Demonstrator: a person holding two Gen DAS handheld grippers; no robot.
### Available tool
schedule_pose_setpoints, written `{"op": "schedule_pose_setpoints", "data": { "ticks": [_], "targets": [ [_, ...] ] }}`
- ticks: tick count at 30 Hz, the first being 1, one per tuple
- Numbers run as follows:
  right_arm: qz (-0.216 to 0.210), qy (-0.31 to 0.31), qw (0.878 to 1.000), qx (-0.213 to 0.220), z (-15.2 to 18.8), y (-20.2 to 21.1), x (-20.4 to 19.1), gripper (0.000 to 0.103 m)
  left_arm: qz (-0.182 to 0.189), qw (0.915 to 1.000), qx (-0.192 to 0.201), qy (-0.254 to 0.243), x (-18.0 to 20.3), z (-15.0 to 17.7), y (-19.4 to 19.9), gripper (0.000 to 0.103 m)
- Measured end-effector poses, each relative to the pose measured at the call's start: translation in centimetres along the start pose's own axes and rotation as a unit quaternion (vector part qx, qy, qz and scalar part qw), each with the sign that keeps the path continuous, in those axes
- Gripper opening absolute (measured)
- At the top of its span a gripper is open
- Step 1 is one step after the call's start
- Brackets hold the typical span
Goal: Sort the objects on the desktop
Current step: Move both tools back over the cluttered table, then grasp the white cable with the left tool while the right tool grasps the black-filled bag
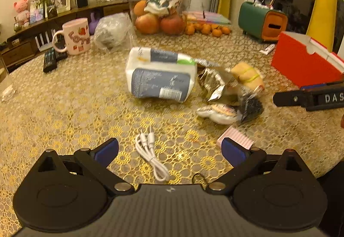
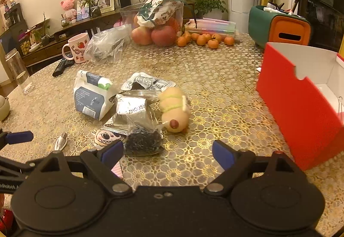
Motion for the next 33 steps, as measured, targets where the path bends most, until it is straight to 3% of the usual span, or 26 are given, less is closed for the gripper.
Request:
{"op": "schedule_pose_setpoints", "data": {
  "ticks": [21,24,28,30,33],
  "targets": [
    [0.004,-0.032,0.999,-0.028,0.0,-5.0,-1.0,0.088,-0.039,0.9988,-0.006,0.027,-1.7,1.1,-2.4,0.101],
    [0.005,-0.028,0.999,-0.03,0.1,-5.4,-1.2,0.087,-0.045,0.9986,-0.004,0.027,-1.8,1.2,-2.5,0.091],
    [0.005,-0.027,0.999,-0.031,0.1,-5.7,-1.4,0.085,-0.047,0.9982,-0.01,0.036,-1.9,1.5,-2.7,0.069],
    [0.002,-0.027,0.999,-0.032,0.1,-5.8,-1.5,0.085,-0.053,0.998,-0.007,0.035,-1.9,1.5,-2.6,0.067],
    [0.002,-0.023,0.999,-0.035,0.2,-6.0,-1.7,0.078,-0.058,0.9976,-0.005,0.038,-2.1,1.4,-2.6,0.053]
  ]
}}
Point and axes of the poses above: each gripper's, at about its wrist camera, not at the fingertips, and y roughly against the way its jaws point, x to its right, z to its underside, the point moved 8 cm from there along -y, roughly the way its jaws point, and after that the axes turned 1 degree about z, right-handed, at the moved point
